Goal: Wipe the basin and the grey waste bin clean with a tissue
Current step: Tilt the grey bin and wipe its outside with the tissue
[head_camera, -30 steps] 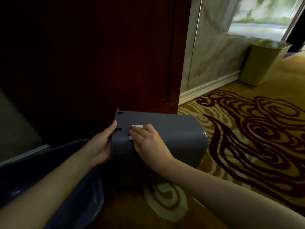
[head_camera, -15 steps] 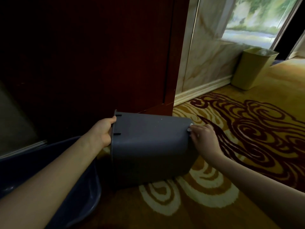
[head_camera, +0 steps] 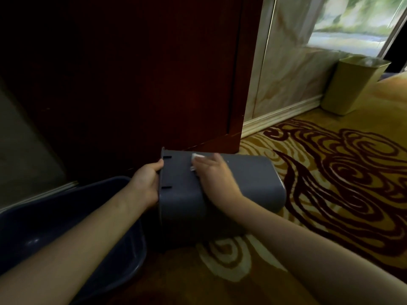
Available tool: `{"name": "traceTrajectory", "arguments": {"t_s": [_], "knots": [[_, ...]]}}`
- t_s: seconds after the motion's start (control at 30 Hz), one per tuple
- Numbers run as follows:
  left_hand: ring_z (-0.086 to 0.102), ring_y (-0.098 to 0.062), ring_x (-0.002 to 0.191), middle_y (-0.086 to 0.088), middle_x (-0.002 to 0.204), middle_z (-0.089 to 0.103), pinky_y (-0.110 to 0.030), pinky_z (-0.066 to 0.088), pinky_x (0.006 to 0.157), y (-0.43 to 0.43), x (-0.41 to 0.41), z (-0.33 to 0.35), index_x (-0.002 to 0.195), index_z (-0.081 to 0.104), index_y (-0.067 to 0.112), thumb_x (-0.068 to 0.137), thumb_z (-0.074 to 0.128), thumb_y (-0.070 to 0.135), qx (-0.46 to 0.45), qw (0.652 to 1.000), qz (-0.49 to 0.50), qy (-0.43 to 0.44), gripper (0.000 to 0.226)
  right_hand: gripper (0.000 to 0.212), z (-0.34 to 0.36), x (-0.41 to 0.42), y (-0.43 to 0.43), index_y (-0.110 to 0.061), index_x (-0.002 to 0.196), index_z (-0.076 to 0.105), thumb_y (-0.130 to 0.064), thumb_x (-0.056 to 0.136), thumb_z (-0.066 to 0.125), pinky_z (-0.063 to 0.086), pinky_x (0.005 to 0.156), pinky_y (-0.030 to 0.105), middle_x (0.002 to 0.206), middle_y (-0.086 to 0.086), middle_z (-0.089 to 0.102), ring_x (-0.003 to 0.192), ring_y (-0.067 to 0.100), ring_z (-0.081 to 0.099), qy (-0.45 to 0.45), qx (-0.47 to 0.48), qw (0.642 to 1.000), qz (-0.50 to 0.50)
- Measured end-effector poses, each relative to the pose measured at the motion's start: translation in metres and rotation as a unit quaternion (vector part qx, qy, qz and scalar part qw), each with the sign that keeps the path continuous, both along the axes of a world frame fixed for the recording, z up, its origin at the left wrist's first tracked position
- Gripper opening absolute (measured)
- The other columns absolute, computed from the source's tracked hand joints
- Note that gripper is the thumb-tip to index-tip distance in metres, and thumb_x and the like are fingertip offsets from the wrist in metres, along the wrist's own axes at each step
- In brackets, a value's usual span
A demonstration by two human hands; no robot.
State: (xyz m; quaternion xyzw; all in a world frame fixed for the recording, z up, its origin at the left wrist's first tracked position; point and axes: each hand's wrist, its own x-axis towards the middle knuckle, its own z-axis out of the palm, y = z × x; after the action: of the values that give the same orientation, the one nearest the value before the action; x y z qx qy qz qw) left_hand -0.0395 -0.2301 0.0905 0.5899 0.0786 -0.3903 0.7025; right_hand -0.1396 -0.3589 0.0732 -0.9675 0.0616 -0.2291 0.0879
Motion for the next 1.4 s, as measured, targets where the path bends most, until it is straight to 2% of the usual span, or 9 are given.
{"name": "traceTrajectory", "arguments": {"t_s": [0.17,0.37,0.47,0.67,0.9,1.03,1.17,1.23,1.4], "knots": [[0.060,-0.030,0.100,-0.014,0.116,0.063,-0.043,0.048,0.066,-0.006,-0.001,0.002,0.125,0.054,0.011,0.093,0.047,0.036,0.002,1.000,0.028,-0.002,0.042,0.030,-0.011,-0.045,-0.083,-0.014,0.121,0.058,-0.012,0.095,0.043,0.040,0.096,0.036,0.124,0.005,0.063,0.114,0.025,0.049,0.013,0.052,0.977,-0.208],[0.061,-0.028,0.095,-0.013,0.109,0.064,-0.041,0.046,0.062,-0.007,-0.001,0.001,0.125,0.054,0.012,0.092,0.047,0.035,0.009,0.999,0.031,-0.019,0.040,0.024,-0.009,-0.061,-0.104,-0.009,0.111,0.064,-0.009,0.093,0.049,0.040,0.098,0.044,0.115,0.012,0.066,0.116,0.031,0.050,-0.013,0.109,0.953,-0.284],[0.062,-0.027,0.093,-0.012,0.106,0.065,-0.041,0.046,0.061,-0.006,0.000,0.001,0.125,0.054,0.013,0.093,0.045,0.036,0.008,0.999,0.028,-0.019,0.041,0.028,0.000,-0.036,-0.074,-0.010,0.118,0.059,-0.010,0.093,0.048,0.038,0.099,0.040,0.122,0.011,0.062,0.121,0.030,0.046,-0.058,0.129,0.960,-0.241],[0.067,-0.028,0.080,-0.012,0.084,0.073,-0.036,0.050,0.057,-0.004,0.002,0.002,0.111,0.063,0.013,0.092,0.046,0.038,0.002,1.000,-0.010,-0.017,0.036,0.020,0.007,0.012,0.019,-0.011,0.107,0.063,-0.010,0.092,0.049,0.037,0.081,0.025,0.113,0.007,0.065,0.097,0.023,0.049,-0.036,0.050,0.998,-0.004],[0.064,-0.022,0.085,-0.005,0.093,0.067,-0.035,0.048,0.058,-0.007,0.010,0.008,0.108,0.061,0.019,0.088,0.055,0.043,0.016,0.998,-0.006,-0.059,0.031,0.041,-0.025,-0.074,-0.035,-0.015,0.127,0.053,-0.016,0.087,0.048,0.045,0.083,0.029,0.125,0.005,0.062,0.097,0.020,0.054,-0.030,0.037,0.998,-0.039],[0.062,-0.024,0.089,-0.007,0.102,0.064,-0.038,0.049,0.065,-0.018,0.018,0.016,0.112,0.059,0.014,0.084,0.058,0.048,0.076,0.994,-0.008,-0.078,0.044,0.048,-0.045,-0.128,-0.090,-0.013,0.130,0.052,-0.004,0.082,0.059,0.048,0.080,0.030,0.127,0.008,0.061,0.096,0.024,0.057,-0.014,0.001,0.997,-0.081],[0.056,-0.023,0.088,-0.008,0.097,0.057,-0.038,0.047,0.075,-0.032,0.030,0.026,0.120,0.054,0.008,0.091,0.055,0.023,0.104,0.988,-0.005,-0.110,0.033,0.036,-0.046,-0.145,-0.120,-0.013,0.123,0.059,-0.004,0.089,0.054,0.041,0.085,0.029,0.119,0.007,0.065,0.101,0.020,0.055,-0.047,0.102,0.975,-0.191],[0.055,-0.022,0.080,-0.008,0.094,0.055,-0.036,0.048,0.067,-0.031,0.032,0.029,0.101,0.057,0.008,0.089,0.051,0.008,0.125,0.984,-0.016,-0.125,0.014,0.028,-0.036,-0.140,-0.123,-0.014,0.117,0.062,-0.009,0.091,0.053,0.048,0.087,0.036,0.106,0.003,0.069,0.098,0.018,0.059,-0.083,0.161,0.959,-0.219],[0.057,-0.021,0.071,-0.009,0.080,0.059,-0.030,0.047,0.058,-0.021,0.018,0.046,0.084,0.059,0.008,0.084,0.051,0.002,0.132,0.965,-0.093,-0.207,0.010,0.019,0.019,-0.116,-0.116,-0.025,0.103,0.067,-0.028,0.090,0.054,0.048,0.058,0.017,0.077,-0.016,0.065,0.068,0.004,0.064,-0.147,0.308,0.928,-0.151]]}}
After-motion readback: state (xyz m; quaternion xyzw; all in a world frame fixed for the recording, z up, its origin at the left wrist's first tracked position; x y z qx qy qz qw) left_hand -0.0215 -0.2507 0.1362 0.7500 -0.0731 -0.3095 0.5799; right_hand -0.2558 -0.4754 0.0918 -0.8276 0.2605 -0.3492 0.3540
